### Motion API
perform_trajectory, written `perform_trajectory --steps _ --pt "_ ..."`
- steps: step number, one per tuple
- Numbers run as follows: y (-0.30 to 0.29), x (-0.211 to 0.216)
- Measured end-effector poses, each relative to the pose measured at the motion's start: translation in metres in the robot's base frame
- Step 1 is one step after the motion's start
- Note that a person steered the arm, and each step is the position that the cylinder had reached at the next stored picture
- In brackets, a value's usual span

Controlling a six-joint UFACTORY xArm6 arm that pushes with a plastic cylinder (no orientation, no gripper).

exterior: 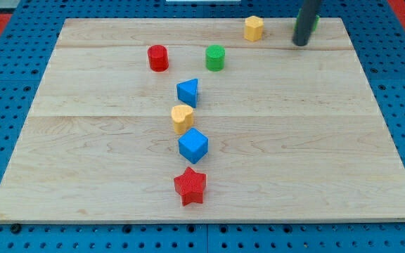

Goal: Push the yellow hexagon diagonally to the bottom left of green star

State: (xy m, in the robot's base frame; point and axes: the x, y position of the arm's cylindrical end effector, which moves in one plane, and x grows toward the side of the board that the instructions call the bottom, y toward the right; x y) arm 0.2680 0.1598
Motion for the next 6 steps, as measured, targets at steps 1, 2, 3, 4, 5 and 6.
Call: perform_trajectory --steps 1,2,3,4,5,6 --pt "-0.070 0.007" --pt "-0.131 -0.018" --pt "-0.155 -0.056" --pt "-0.147 -0.074" --pt "-0.093 -0.072" --pt "-0.062 -0.055"
